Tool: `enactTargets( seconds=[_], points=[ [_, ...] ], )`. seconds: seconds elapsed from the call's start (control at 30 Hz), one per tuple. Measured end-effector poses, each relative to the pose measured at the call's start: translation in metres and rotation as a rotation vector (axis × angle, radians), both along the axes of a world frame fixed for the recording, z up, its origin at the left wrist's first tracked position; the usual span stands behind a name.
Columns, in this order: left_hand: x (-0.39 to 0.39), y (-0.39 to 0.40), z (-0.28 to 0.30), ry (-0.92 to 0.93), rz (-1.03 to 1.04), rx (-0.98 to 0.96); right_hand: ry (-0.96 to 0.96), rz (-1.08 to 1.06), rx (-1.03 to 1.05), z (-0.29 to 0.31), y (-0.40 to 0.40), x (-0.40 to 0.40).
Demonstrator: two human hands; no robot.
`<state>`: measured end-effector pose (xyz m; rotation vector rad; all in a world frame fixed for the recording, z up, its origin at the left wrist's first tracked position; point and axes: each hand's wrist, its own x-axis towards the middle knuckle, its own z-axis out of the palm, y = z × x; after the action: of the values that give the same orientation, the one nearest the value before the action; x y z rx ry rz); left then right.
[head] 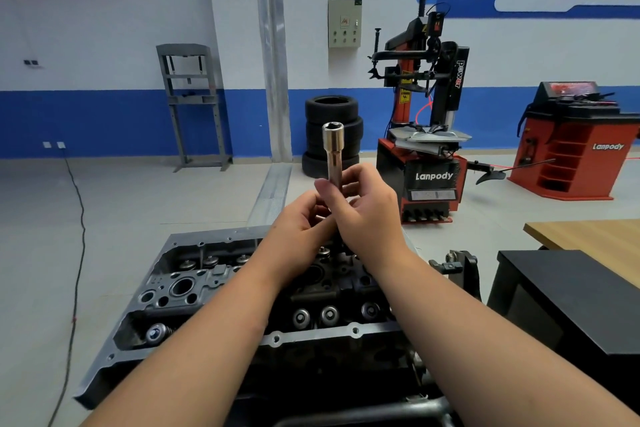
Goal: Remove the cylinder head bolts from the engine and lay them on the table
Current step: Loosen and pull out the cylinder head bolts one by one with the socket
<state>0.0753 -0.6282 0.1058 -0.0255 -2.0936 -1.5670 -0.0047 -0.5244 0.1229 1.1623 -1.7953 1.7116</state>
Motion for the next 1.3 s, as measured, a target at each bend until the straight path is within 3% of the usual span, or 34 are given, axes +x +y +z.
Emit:
enactTargets(
  seconds=[1.07, 1.3],
  points=[
    [0.001, 0.0005, 0.0, -0.015, -0.008, 0.044, 0.071, -0.002, 0.04, -0.0047, -0.0033, -0.001],
    [0.0022, 0.0013, 0.0012, -0.035, 0.018, -0.036, 0.047, 0.012, 0.037, -0.0025, -0.002, 0.0002]
  ],
)
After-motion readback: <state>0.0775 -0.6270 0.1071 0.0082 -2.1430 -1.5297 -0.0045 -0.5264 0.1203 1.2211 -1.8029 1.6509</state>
